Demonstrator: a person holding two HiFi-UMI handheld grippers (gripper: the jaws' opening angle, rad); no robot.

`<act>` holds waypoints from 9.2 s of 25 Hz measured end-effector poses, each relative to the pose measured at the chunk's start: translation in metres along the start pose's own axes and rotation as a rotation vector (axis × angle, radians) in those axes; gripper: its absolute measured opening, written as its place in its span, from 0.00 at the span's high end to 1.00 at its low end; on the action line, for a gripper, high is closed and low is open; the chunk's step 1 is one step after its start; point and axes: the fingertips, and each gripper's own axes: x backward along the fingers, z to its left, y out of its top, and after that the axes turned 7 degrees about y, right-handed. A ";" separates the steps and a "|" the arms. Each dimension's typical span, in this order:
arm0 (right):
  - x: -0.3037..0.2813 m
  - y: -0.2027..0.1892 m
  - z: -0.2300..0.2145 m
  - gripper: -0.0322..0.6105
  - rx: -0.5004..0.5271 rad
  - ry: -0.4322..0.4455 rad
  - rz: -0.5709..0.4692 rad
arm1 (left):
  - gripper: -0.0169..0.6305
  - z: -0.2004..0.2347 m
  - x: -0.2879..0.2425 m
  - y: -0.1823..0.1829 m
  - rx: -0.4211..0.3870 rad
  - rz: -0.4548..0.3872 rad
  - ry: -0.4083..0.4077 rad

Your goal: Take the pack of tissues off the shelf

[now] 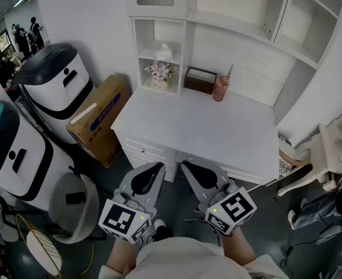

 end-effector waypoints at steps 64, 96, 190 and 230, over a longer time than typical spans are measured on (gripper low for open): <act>-0.160 0.000 -0.161 0.95 0.017 0.024 -0.011 | 0.97 0.136 -0.186 -0.012 -0.104 -0.031 -0.056; -0.185 -0.005 -0.276 0.95 0.002 0.111 -0.005 | 0.97 0.155 -0.294 -0.019 -0.105 0.017 0.072; -0.325 -0.025 -0.415 0.95 -0.042 -0.496 0.086 | 0.76 0.381 -0.522 -0.087 -0.075 0.141 -0.188; -0.309 -0.010 -0.366 0.95 -0.020 -0.278 0.048 | 0.88 0.354 -0.431 -0.057 -0.078 0.087 -0.010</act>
